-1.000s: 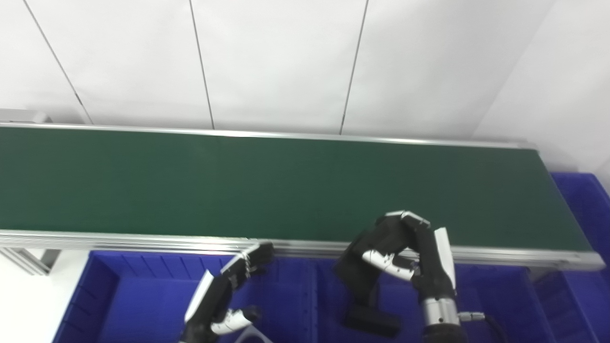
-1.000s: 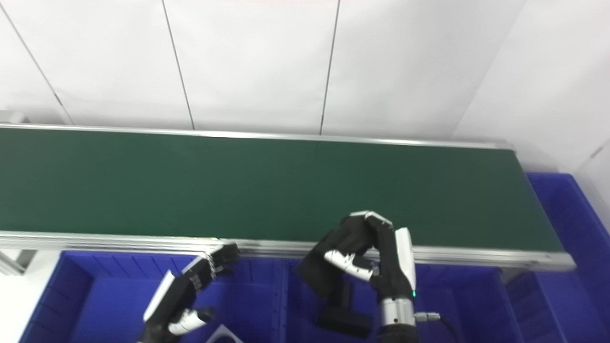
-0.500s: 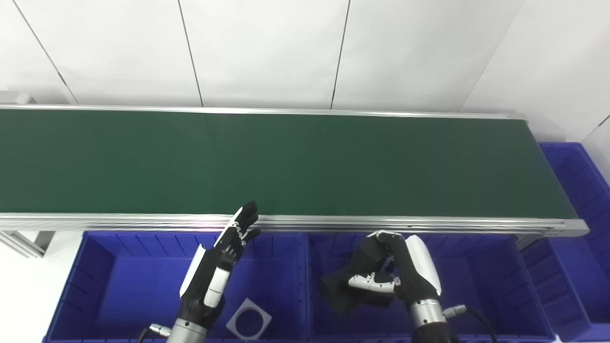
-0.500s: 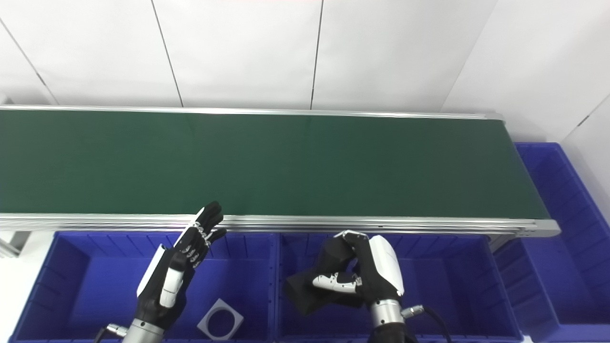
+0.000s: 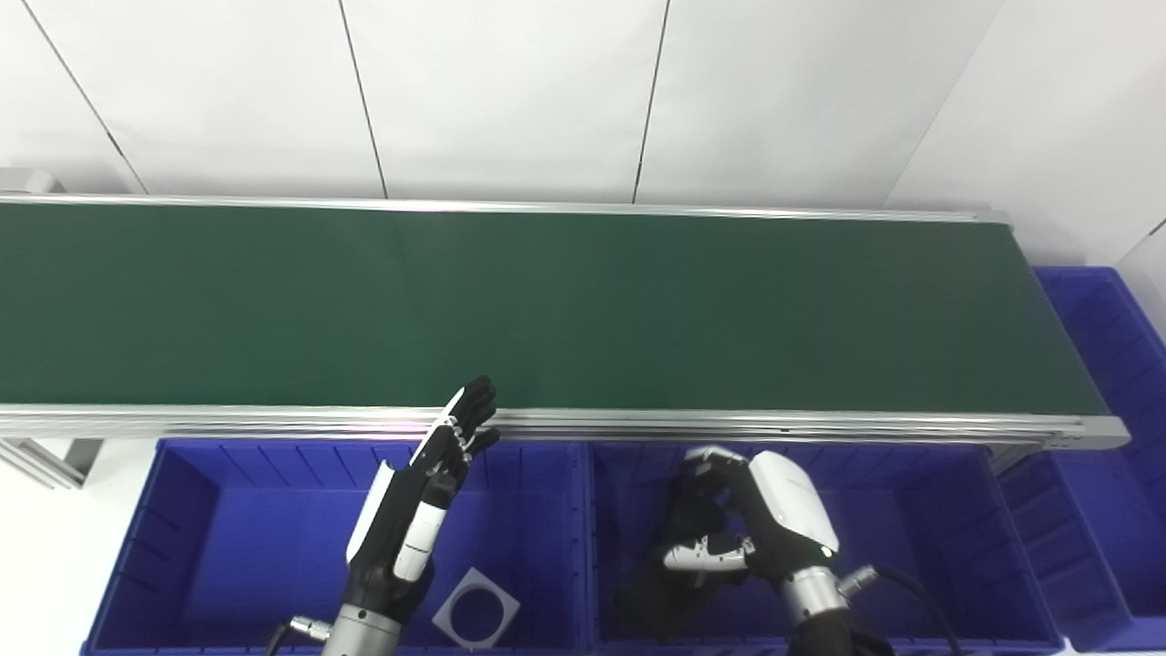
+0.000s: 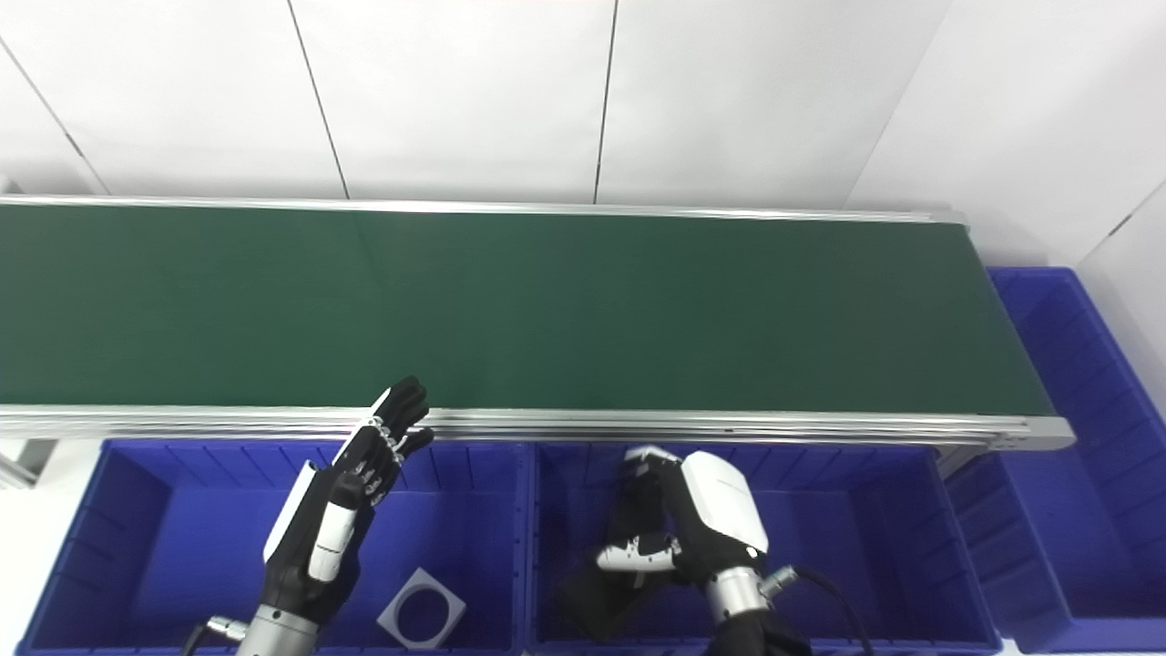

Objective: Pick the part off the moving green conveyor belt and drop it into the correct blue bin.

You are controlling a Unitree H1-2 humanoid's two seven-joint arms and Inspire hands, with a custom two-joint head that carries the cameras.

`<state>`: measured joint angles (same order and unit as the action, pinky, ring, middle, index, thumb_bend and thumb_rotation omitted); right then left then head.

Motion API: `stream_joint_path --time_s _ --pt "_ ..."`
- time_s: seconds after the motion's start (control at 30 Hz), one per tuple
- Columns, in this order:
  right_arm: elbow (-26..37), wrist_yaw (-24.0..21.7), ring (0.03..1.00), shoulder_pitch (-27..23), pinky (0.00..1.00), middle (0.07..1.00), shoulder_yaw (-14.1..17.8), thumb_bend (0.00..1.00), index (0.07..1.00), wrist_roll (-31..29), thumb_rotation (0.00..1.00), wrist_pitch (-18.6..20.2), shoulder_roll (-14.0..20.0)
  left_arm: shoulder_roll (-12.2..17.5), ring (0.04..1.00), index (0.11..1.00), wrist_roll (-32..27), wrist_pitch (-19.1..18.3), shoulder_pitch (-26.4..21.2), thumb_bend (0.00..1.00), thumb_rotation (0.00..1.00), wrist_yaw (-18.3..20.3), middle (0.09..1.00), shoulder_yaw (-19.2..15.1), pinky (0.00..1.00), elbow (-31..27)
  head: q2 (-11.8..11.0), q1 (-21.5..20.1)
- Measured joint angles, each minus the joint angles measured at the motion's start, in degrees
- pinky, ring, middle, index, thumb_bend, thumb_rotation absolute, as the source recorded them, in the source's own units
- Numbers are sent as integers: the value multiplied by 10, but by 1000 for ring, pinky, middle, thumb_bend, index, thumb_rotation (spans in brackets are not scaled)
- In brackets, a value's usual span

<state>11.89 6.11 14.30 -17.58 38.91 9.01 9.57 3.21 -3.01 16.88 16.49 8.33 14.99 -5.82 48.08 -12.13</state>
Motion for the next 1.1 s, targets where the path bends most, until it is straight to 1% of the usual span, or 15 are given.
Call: stream_joint_path --time_s 0.03,0.07,0.1,0.17,0.23,0.3,0.37,0.43,0.5,0.6,0.67,0.8,0.97,1.1 --pt "1 16 1000 7 959 1000 6 929 999 -14 766 -22 -10 0 971 951 0 -5 1 642 926 0 975 -1 925 -5 0 0" --pt "2 29 1000 14 946 1000 10 942 1000 -28 786 -35 -19 1 971 952 0 -11 2 647 919 1 975 -2 926 -12 -1 2" --pt "2 38 1000 19 932 1000 12 949 1000 -37 842 -50 -27 1 974 956 0 -13 2 666 911 2 978 -2 933 -15 -1 4" --pt "3 53 1000 27 937 1000 14 951 1000 -50 864 -77 -36 1 973 958 0 -17 4 663 909 6 977 -3 936 -15 -1 5" --pt "5 59 999 37 938 1000 17 956 1000 -88 855 -118 -39 1 971 957 0 -17 8 658 910 8 974 -5 934 -15 -2 14" --pt "7 58 980 46 926 1000 21 964 1000 -145 837 -158 -40 1 972 958 0 -17 13 650 909 10 975 -6 937 -15 -3 18" --pt "6 47 936 53 893 970 24 992 986 -200 838 -184 -40 2 970 958 0 -17 15 664 905 10 973 -8 935 -15 -4 20" --pt "2 27 907 53 871 950 25 1000 973 -242 823 -194 -38 1 972 961 0 -17 15 670 904 10 976 -8 937 -15 -5 21" --pt "0 4 889 53 849 929 25 1000 954 -275 792 -196 -34 1 973 963 1 -17 15 682 916 10 979 -8 936 -15 -5 23" --pt "0 -22 876 53 825 913 26 1000 939 -300 755 -196 -29 1 974 963 8 -17 15 686 917 10 980 -8 936 -15 -6 30" --pt "0 -38 853 52 800 895 27 1000 925 -311 711 -196 -26 0 975 964 11 -17 15 687 904 10 982 -8 938 -15 -6 31" --pt "0 -59 842 50 796 882 30 1000 920 -326 655 -195 -24 -2 971 963 15 -17 15 697 903 10 979 -8 930 -15 -8 40" --pt "0 -81 847 48 805 886 37 998 923 -335 670 -195 -23 -4 965 958 27 -14 12 690 896 9 971 -9 923 -10 -11 47" --pt "-2 -86 847 47 808 886 44 989 921 -328 722 -195 -23 -5 963 957 38 -11 10 688 907 7 972 -9 921 -8 -14 52"
